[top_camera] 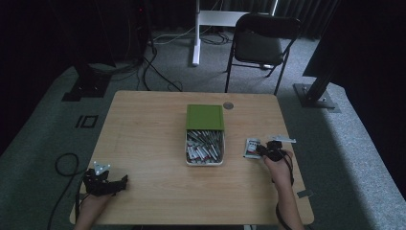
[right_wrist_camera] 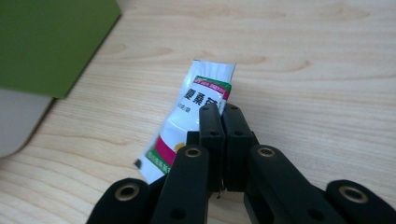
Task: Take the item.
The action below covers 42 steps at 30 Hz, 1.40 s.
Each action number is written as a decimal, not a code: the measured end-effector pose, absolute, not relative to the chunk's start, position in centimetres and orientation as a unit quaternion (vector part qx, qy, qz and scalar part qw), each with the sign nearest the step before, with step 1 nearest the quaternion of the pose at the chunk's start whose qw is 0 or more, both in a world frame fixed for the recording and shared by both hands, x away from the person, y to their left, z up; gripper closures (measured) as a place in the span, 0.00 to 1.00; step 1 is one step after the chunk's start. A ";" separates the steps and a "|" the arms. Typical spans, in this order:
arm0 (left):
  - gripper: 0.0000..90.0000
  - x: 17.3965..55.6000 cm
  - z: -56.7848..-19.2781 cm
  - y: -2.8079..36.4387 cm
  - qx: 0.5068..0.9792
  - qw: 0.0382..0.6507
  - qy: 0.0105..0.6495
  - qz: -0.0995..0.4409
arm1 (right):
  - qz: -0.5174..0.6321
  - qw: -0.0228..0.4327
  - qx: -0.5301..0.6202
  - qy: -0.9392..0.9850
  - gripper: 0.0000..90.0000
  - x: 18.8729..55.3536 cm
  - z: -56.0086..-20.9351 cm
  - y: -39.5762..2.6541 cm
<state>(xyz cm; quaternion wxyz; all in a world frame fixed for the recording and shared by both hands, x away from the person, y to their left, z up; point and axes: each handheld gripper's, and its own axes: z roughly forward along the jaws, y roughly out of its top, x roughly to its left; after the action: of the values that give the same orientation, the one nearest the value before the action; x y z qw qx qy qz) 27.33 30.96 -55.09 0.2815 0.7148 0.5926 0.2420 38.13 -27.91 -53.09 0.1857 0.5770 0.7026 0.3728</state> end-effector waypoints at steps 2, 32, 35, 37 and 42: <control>0.02 27.3 -55.1 31.0 0.715 0.282 0.593 0.242 | 0.363 0.188 0.578 0.706 0.98 38.4 -53.6 -27.8; 0.02 27.3 -55.1 31.0 0.715 0.281 0.593 0.242 | 0.351 0.229 0.591 0.689 0.28 36.2 -54.7 -30.4; 0.02 27.3 -55.1 31.0 0.715 0.282 0.593 0.242 | 0.350 0.235 0.595 0.684 0.24 35.4 -54.6 -30.8; 0.02 27.3 -55.1 31.0 0.715 0.282 0.593 0.242 | 0.348 0.240 0.597 0.682 0.22 35.0 -54.6 -30.9; 0.02 27.3 -55.1 31.0 0.715 0.281 0.593 0.242 | 0.338 0.242 0.598 0.685 0.22 33.6 -54.4 -31.2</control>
<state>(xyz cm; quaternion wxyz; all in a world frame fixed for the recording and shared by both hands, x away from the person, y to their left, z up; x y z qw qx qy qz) 27.33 30.97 -55.09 0.2815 0.7149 0.5926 0.2420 33.60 -31.18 -54.44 0.2419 0.5983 0.6849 0.3383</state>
